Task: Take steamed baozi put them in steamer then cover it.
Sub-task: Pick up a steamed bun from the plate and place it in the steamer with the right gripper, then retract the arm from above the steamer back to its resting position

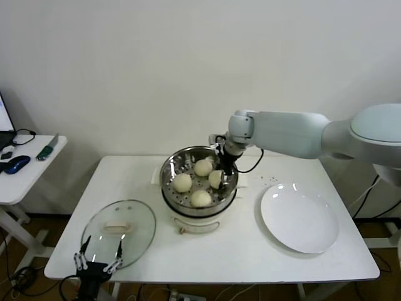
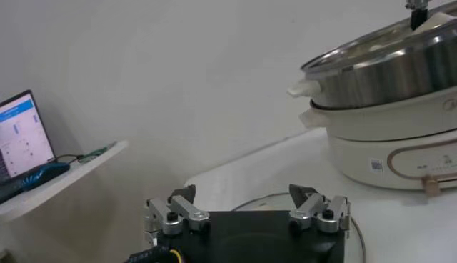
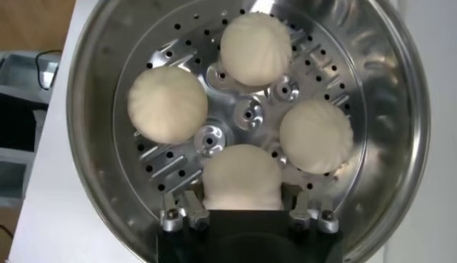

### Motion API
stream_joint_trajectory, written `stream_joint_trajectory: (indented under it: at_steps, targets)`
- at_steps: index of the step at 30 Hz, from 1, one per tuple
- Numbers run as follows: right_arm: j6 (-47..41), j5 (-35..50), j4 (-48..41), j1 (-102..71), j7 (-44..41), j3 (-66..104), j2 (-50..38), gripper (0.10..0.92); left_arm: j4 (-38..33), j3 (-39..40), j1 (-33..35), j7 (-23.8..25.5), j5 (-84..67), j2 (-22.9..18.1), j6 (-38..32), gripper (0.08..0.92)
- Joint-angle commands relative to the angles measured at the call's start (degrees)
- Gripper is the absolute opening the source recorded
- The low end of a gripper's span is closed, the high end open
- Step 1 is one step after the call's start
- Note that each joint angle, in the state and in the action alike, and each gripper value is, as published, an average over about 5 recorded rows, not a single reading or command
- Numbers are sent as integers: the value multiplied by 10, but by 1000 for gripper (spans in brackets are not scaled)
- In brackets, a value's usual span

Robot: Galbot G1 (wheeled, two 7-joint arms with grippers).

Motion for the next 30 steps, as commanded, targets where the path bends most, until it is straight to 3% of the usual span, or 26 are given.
stream_joint_trajectory:
  at_steps: [1, 7, 17, 25, 30]
  targets:
    - [-6, -2, -13, -14, 3, -6, 13, 723, 0, 0, 0, 0, -1, 1, 0, 823]
    - [-3, -5, 0, 6, -5, 6, -6, 816, 0, 0, 1, 0, -1, 0, 0, 823]
    - [33, -8, 42, 75, -29, 40, -103, 823, 0, 0, -5, 0, 11, -3, 1, 823]
    - [130, -11, 113, 35, 92, 135, -254, 823, 2, -3, -27, -17, 20, -3, -2, 823]
    - [165, -25, 159, -92, 159, 255, -373, 823, -1, -7, -31, -18, 17, -1, 0, 823]
